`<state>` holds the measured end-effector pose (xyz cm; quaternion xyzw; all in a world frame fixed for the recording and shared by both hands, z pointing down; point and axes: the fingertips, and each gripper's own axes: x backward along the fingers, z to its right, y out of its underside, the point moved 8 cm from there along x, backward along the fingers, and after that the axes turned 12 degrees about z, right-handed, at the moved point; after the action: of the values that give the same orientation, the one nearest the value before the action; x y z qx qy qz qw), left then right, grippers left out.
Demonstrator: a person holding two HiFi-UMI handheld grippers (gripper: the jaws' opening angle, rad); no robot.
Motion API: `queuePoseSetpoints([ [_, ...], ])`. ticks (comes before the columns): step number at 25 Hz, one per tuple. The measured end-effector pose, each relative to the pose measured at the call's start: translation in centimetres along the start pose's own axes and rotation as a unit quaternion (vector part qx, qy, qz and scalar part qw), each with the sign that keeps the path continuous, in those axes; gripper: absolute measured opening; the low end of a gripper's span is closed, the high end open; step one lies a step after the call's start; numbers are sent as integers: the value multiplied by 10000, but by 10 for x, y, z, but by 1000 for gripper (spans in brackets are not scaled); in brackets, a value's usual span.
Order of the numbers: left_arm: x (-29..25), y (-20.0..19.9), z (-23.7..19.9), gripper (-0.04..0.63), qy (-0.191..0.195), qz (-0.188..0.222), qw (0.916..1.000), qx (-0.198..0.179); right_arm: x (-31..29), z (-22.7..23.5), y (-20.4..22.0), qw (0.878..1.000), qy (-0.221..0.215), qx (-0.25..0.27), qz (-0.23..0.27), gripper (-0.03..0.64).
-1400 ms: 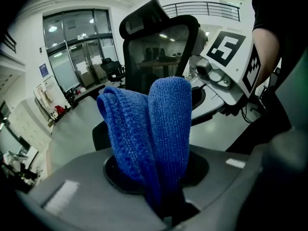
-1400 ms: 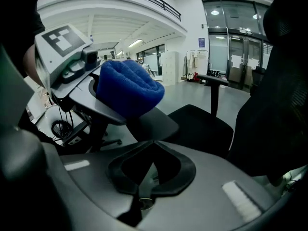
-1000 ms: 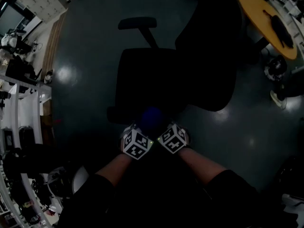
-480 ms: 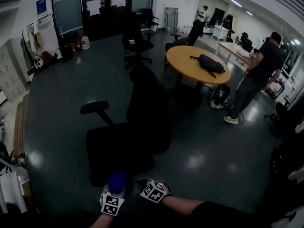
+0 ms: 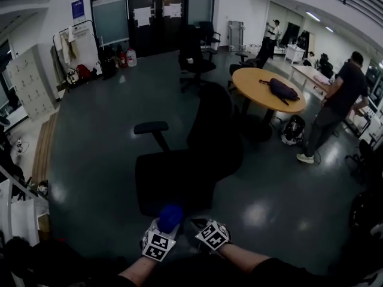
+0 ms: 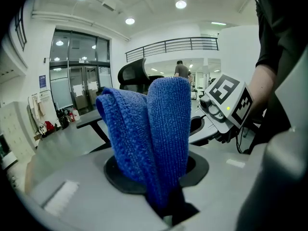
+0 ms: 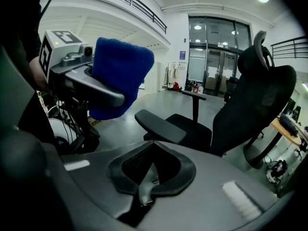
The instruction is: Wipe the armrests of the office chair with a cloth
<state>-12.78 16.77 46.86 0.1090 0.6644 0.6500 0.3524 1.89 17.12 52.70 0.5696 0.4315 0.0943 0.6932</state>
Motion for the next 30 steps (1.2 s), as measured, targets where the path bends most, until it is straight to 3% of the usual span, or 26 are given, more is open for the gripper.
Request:
queuePoseSetpoints([
  [7,42,1,13,130,4,271,9996,27,11,-35,-9,9998,148,53,95,3],
  [14,65,2,29,130,-73,521,9980,345,41,-48,-27,9984,279,-17,488,3],
  [30,81,-76,67,131,-568,1072,9914,498,117,-15,-80,9861,-307,67,1629,3],
])
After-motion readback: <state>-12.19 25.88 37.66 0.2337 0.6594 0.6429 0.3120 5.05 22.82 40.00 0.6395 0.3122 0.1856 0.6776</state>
